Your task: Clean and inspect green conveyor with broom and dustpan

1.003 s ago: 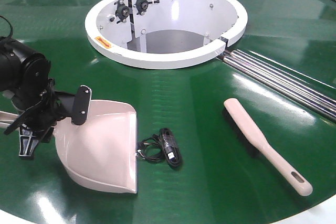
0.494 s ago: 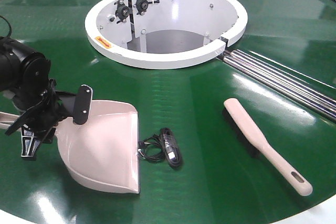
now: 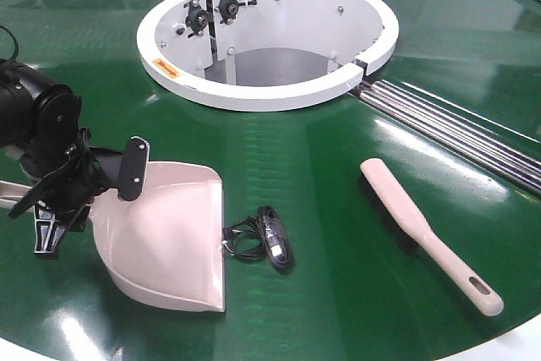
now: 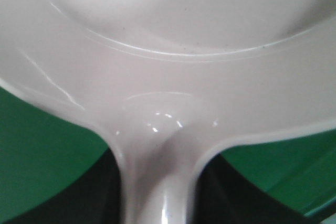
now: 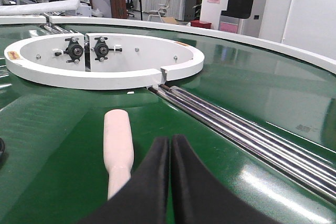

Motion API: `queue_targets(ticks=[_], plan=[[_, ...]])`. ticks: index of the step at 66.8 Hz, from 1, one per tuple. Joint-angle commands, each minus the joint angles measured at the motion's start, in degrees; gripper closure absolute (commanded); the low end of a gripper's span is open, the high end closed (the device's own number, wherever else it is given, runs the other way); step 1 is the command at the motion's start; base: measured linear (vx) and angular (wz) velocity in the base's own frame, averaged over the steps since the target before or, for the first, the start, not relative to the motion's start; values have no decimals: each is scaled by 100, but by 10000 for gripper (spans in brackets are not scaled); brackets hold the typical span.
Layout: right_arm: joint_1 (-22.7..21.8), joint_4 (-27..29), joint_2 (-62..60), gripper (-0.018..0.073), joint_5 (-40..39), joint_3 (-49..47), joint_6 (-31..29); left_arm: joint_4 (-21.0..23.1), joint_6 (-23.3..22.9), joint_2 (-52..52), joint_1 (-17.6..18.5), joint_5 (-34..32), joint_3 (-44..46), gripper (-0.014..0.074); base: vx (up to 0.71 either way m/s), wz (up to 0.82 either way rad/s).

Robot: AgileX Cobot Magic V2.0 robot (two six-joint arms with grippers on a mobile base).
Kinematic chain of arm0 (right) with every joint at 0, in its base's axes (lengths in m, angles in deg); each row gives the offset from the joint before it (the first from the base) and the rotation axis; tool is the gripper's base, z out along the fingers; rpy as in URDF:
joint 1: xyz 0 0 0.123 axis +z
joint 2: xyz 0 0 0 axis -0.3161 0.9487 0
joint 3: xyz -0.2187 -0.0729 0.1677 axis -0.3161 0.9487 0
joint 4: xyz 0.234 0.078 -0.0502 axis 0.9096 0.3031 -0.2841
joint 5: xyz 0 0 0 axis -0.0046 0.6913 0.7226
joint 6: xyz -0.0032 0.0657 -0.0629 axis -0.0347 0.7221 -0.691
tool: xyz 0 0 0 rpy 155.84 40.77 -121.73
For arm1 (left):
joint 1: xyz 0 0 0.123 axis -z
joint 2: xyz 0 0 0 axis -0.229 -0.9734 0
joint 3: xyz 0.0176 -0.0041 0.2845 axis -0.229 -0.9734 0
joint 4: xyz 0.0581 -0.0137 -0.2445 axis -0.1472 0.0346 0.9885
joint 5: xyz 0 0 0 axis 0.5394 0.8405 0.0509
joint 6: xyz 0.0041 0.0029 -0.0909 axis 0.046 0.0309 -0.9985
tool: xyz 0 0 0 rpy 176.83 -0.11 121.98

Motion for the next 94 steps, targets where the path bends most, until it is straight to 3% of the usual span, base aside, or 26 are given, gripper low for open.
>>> queue_targets(ticks=[1, 44, 55, 68, 77, 87, 94], plan=[[-32, -41, -57, 568, -446, 16, 14, 71, -12, 279, 71, -20, 153, 594, 0, 0], [-32, -41, -57, 568, -524, 11, 14, 71, -12, 279, 71, -20, 153, 594, 0, 0], [-32, 147, -57, 568, -1224, -92, 275, 71, -12, 279, 71, -20, 153, 594, 0, 0], [-32, 285, 431, 568, -136, -1228, 418, 71, -12, 279, 71, -20, 153, 594, 0, 0], [-32, 290, 1397, 568, 744, -2304, 418, 71, -12, 279, 71, -20, 153, 594, 0, 0], [-32, 664, 2561, 568, 1795, -3206, 418, 71, -12, 279, 71, -20, 153, 594, 0, 0], [-32, 713, 3100, 568, 2046, -3464, 373, 71, -12, 279, 71, -20, 153, 594, 0, 0]])
